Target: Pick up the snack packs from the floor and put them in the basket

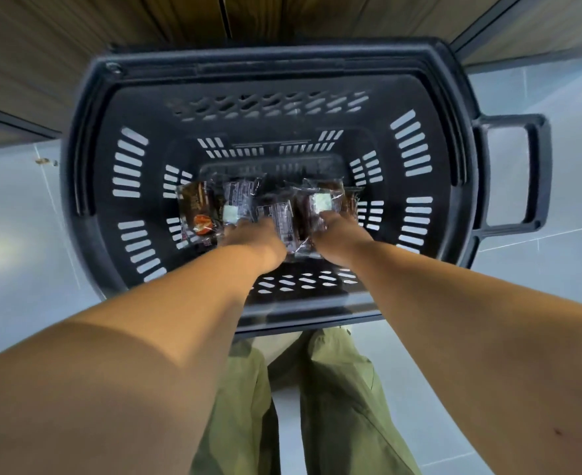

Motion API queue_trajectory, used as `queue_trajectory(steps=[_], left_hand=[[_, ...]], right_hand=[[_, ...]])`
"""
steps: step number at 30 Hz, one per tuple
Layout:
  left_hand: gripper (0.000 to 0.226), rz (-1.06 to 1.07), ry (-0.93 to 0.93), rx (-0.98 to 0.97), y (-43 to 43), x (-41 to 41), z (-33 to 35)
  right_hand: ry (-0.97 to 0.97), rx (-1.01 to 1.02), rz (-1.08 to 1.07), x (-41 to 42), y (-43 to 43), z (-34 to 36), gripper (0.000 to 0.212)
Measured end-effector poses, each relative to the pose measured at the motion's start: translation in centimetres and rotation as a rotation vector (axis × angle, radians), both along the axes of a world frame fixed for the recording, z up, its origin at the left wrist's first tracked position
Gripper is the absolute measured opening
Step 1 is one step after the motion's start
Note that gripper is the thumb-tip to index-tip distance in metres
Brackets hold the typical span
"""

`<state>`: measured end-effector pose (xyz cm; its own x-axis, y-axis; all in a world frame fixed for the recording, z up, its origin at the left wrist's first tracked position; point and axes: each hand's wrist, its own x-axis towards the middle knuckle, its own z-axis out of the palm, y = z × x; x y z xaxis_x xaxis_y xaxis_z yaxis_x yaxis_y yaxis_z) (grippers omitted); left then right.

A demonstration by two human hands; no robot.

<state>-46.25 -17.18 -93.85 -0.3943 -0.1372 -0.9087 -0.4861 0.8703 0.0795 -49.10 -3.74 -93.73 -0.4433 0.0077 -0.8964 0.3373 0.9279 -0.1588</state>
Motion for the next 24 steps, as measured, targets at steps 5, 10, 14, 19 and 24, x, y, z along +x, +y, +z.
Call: queue_trajectory(steps=[5, 10, 14, 19, 24], left_hand=[[0.027, 0.088, 0.204, -0.051, -0.3, -1.7, 3.6], [0.023, 0.083, 0.320, -0.024, -0.9, -3.3, 9.7], [0.029, 0.106, 0.444, -0.048, -1.8, -4.1, 16.4], [0.033, 0.096, 0.563, -0.076, -3.2, -4.3, 25.7], [0.030, 0.102, 0.654, -0.132, -3.8, -3.0, 36.1]], right_hand=[[0.155, -0.045, -0.056, -1.4, -0.7, 4.4, 0.040], [0.255, -0.052, -0.048, -2.5, -1.6, 10.6, 0.039], [0.368, -0.077, -0.044, -3.4, -2.7, 16.2, 0.042], [0.481, -0.109, -0.046, -3.3, -3.1, 25.8, 0.045], [0.633, -0.194, -0.101, -2.2, -3.5, 35.5, 0.039]])
